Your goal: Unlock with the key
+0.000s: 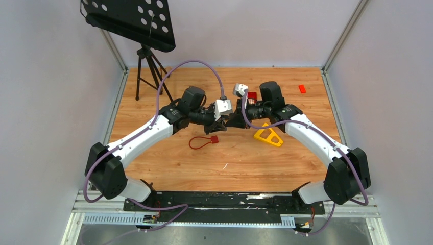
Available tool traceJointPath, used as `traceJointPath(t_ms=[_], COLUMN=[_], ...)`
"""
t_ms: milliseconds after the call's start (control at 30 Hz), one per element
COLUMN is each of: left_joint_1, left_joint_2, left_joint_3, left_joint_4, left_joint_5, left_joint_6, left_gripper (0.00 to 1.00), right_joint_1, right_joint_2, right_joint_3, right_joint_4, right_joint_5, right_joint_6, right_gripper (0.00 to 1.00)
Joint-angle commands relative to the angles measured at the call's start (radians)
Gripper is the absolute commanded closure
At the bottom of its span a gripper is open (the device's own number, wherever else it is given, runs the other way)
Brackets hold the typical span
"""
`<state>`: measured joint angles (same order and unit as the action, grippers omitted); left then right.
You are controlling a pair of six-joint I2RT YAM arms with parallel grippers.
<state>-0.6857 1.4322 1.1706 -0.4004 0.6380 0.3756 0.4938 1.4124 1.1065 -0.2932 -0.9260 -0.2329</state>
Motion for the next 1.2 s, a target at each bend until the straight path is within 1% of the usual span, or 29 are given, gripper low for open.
traceJointPath(t_ms=[0,67,567,633,667,700,733,767,933,1033,1167], left_joint_1=[-0.004,-0.003,-0.003,-0.003,-0.003,-0.003,-0.004,-0.004,-0.003,-0.003,-0.003], left_joint_2=[0.001,-0.002,-0.009,-0.014,-0.014,-0.015,-0.015,-0.012,0.000,0.012,0.021], left_joint_3=[0.055,0.055,0.052,0.051,0.051,0.050,0.050,0.051,0.050,0.049,0.047], left_joint_4=[0.022,0.020,0.000,-0.001,-0.002,-0.006,-0.009,-0.011,-0.017,-0.018,-0.014], left_joint_5=[0.040,0.039,0.032,0.029,0.029,0.029,0.030,0.032,0.042,0.050,0.055], left_joint_6=[-0.013,-0.010,0.019,0.023,0.025,0.029,0.032,0.033,0.033,0.027,0.015], left_gripper=[0.83,0.83,0.69,0.69,0.70,0.72,0.77,0.79,0.83,0.80,0.71], right_joint_1=[-0.006,-0.005,-0.006,-0.005,-0.005,-0.006,-0.006,-0.006,-0.006,-0.005,-0.006], right_joint_2=[-0.012,-0.004,0.040,0.042,0.043,0.043,0.043,0.044,0.043,0.041,0.040], right_joint_3=[0.026,0.030,0.062,0.064,0.064,0.064,0.065,0.065,0.067,0.067,0.067], right_joint_4=[0.026,0.013,-0.061,-0.067,-0.069,-0.070,-0.070,-0.070,-0.070,-0.067,-0.064], right_joint_5=[-0.008,-0.007,-0.019,-0.019,-0.020,-0.022,-0.023,-0.023,-0.027,-0.026,-0.025], right_joint_6=[-0.016,-0.031,-0.096,-0.101,-0.103,-0.102,-0.103,-0.103,-0.102,-0.098,-0.095], right_gripper=[1.00,1.00,1.00,1.00,1.00,1.00,1.00,1.00,1.00,1.00,1.00])
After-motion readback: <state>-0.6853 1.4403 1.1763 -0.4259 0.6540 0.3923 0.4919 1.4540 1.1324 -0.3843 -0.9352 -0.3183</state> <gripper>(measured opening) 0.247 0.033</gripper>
